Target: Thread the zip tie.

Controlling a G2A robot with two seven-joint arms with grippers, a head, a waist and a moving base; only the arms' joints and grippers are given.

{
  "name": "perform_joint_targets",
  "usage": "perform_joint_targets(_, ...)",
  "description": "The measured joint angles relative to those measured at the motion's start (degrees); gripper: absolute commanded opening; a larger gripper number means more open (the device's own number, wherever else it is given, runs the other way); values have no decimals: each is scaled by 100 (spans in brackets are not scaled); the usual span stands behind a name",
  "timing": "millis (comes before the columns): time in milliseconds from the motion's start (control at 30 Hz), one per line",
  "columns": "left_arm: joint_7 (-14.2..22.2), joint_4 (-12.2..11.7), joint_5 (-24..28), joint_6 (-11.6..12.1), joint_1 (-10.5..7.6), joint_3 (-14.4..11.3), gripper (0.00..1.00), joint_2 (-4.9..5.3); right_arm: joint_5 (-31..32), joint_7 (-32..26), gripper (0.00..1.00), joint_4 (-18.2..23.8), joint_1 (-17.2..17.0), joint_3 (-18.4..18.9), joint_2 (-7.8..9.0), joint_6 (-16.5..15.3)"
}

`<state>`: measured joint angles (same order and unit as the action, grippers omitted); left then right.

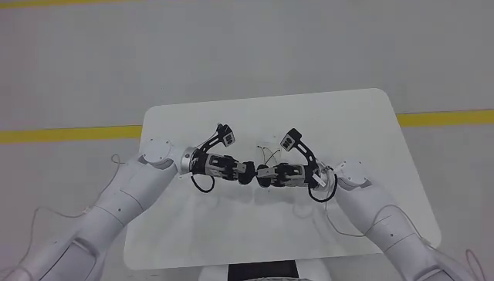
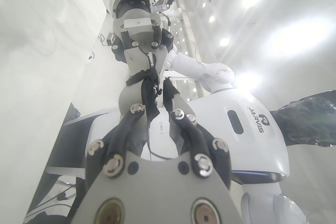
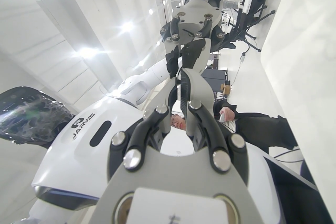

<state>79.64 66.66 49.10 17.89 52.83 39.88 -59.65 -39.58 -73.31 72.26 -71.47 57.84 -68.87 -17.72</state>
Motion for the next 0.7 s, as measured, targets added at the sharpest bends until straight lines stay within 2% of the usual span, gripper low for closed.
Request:
perform_joint_targets(333, 0, -20, -24, -24, -9, -9, 7, -28, 61, 27, 0, 21, -2, -20, 4, 13)
perform_joint_targets(467, 0, -27, -34, -33, -11, -10, 0, -34, 72, 43, 0, 22, 0, -28, 4, 19)
perform_joint_targets(700, 0, -44, -37, -33, -11, -9, 0, -44, 45, 71, 0, -12, 15, -37, -1, 25)
